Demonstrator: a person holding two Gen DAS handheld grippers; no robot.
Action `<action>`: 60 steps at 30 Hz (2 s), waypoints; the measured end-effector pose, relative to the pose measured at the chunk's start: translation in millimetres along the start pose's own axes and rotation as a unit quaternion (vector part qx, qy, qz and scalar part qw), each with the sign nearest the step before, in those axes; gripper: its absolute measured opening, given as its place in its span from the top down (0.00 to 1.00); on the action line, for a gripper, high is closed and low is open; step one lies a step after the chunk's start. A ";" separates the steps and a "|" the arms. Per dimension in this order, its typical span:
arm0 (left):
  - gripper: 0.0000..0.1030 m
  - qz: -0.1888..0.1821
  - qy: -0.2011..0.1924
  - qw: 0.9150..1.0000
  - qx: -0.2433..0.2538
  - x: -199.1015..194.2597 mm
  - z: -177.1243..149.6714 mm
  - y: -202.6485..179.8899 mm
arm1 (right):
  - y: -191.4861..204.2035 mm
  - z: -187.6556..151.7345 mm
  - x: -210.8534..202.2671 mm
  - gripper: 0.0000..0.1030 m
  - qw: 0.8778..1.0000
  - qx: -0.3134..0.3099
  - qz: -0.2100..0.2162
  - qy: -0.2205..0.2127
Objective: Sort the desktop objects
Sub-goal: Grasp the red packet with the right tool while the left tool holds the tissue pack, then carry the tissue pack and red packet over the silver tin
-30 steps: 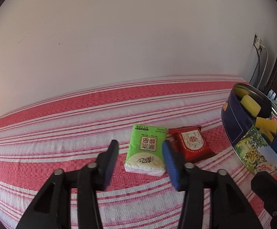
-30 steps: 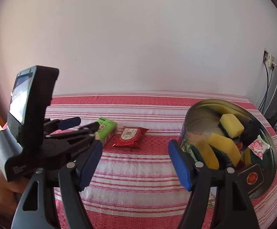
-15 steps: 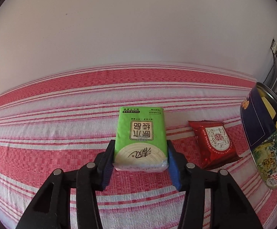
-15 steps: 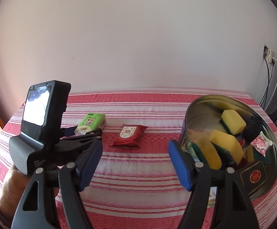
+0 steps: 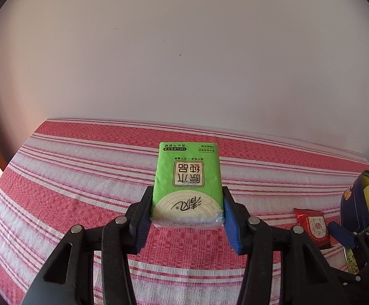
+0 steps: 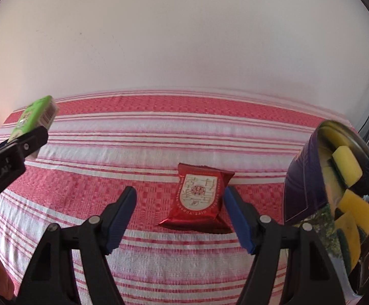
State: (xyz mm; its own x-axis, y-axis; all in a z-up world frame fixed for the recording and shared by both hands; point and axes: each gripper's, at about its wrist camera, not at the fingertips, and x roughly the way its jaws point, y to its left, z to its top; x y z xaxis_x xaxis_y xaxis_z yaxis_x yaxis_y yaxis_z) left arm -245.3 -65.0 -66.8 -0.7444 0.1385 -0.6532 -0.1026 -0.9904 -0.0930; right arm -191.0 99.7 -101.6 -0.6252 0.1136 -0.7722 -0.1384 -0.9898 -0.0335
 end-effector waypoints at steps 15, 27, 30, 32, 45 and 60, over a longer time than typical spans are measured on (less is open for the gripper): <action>0.50 0.001 -0.008 1.000 0.014 -5.5 -0.9 -16.7 | -9.7 -13.1 -22.9 0.42 0.999 0.001 -0.012 -0.042; 0.50 -0.029 -0.019 0.999 0.038 -17.6 -6.5 -38.6 | -37.3 -45.6 -90.9 0.42 0.995 0.032 -0.016 -0.090; 0.50 -0.035 -0.023 0.998 0.049 -18.5 -9.4 -44.7 | -44.3 -56.5 -105.0 0.42 0.995 0.035 -0.017 -0.094; 0.50 -0.035 -0.023 0.997 0.058 -19.2 -12.0 -50.4 | -43.0 -55.2 -104.9 0.42 0.994 0.040 -0.018 -0.100; 0.50 -0.074 -0.024 0.995 0.057 -46.3 -42.5 -77.3 | -78.5 -77.7 -130.7 0.42 0.992 0.067 -0.016 -0.109; 0.50 -0.129 -0.070 0.984 0.102 -114.8 -58.5 -142.1 | -146.3 -83.9 -172.5 0.42 0.982 0.084 -0.079 -0.150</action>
State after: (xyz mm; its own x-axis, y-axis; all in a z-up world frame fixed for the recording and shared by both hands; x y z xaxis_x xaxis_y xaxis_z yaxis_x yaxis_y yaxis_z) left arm -106.7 60.0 -22.5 -0.7587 0.3976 -0.5161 -0.4195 -0.9042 -0.0799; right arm 1.5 217.6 -16.8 -0.7805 0.3099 -0.5429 -0.3614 -0.9323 -0.0127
